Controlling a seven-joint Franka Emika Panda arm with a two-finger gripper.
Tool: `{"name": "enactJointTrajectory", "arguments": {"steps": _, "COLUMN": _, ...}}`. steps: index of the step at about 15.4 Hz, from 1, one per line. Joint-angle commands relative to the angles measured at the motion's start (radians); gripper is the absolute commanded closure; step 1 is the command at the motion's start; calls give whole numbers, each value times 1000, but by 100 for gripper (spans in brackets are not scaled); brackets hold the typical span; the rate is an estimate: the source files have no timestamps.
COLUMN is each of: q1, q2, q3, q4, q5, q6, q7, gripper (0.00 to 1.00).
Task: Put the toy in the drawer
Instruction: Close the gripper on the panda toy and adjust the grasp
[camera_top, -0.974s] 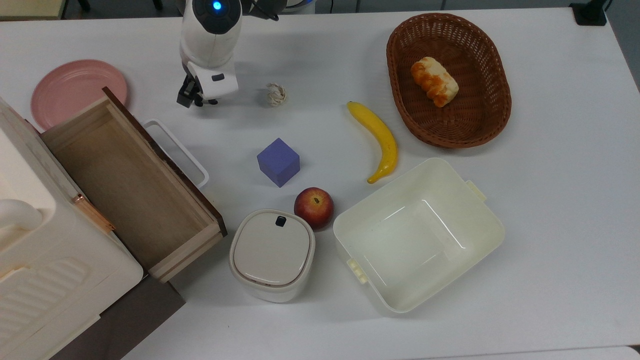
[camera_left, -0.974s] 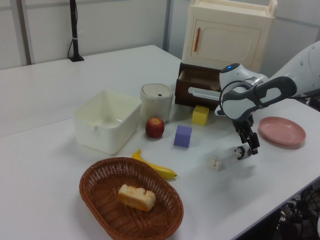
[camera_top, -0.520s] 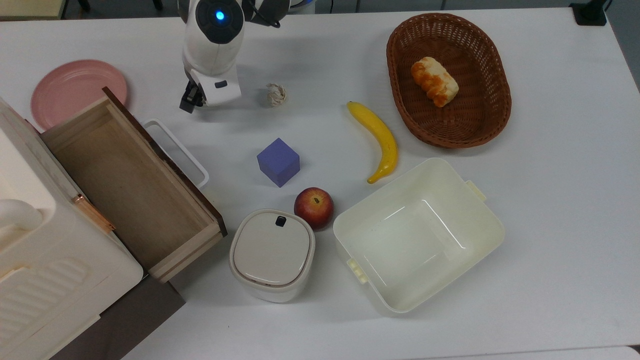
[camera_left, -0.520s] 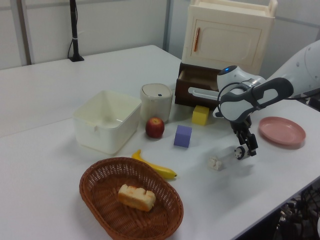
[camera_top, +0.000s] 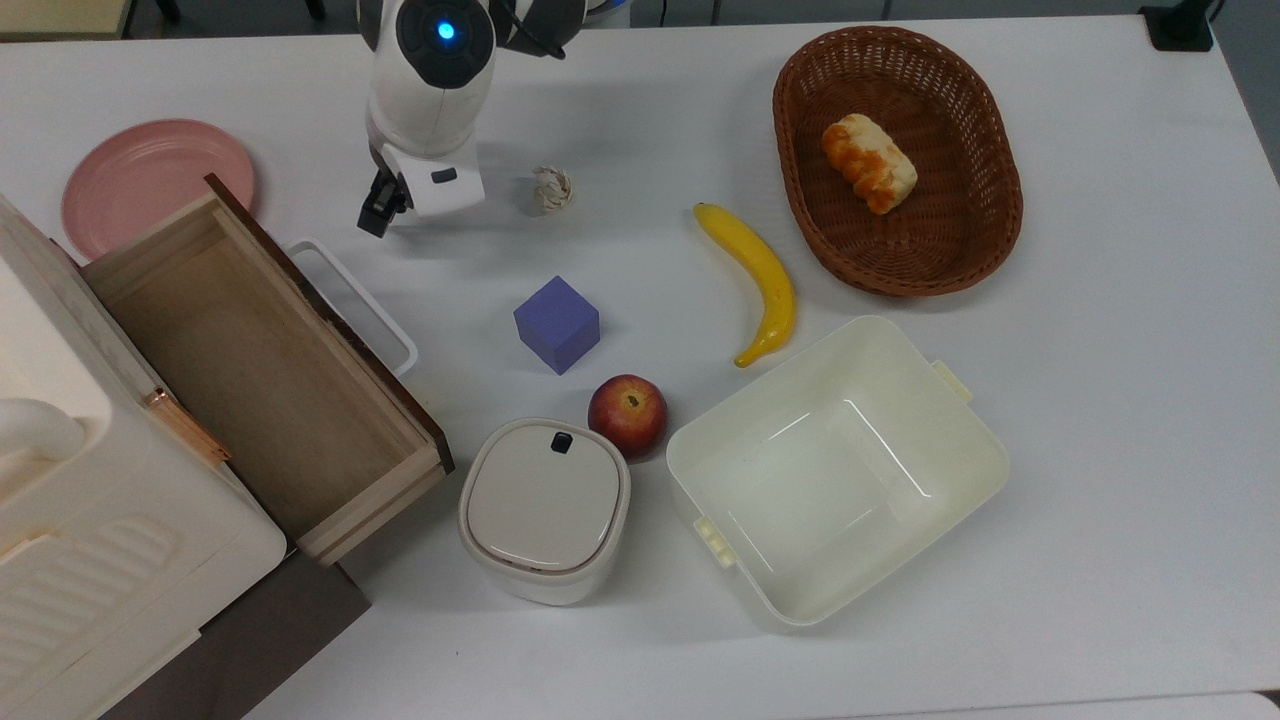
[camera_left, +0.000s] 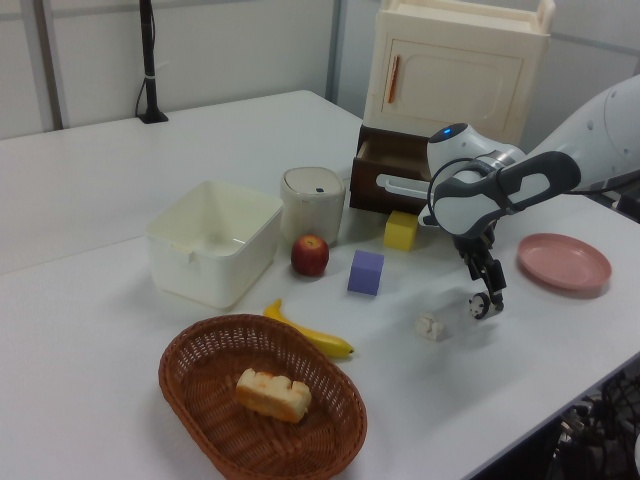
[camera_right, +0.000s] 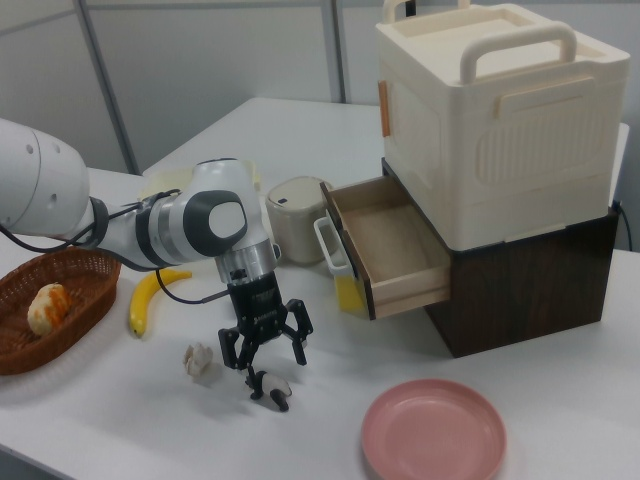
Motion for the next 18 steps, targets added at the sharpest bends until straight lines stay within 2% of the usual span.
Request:
{"name": "enactJointTrajectory", "arguments": {"steps": 1, "q1": 5, "q2": -5, "q3": 2, "q4": 1, "q5": 38, "q6": -1, "q7": 47, "gripper": 1}}
{"name": "enactJointTrajectory", "arguments": {"steps": 10, "q1": 5, "q2": -5, "q3": 4, "q4": -26, "q5": 1, "q6": 11, "q7": -19, "gripper": 2}}
{"name": "enactJointTrajectory", "arguments": {"steps": 13, "q1": 5, "q2": -2, "q3": 4, "q4": -26, "q5": -2, "q6": 10, "q7": -19, "gripper": 8}}
{"name": "enactJointTrajectory", "arguments": {"steps": 15, "q1": 5, "q2": -2, "q3": 4, "q4": -26, "q5": -4, "q6": 10, "q7": -19, "gripper": 27}}
{"name": "enactJointTrajectory", "arguments": {"steps": 16, "q1": 5, "q2": -2, "q3": 4, "q4": -26, "q5": -4, "q6": 8, "q7": -19, "gripper": 45}}
{"name": "enactJointTrajectory", "arguments": {"steps": 18, "q1": 5, "q2": 0, "q3": 4, "q4": -25, "q5": -4, "q6": 8, "q7": -19, "gripper": 62}}
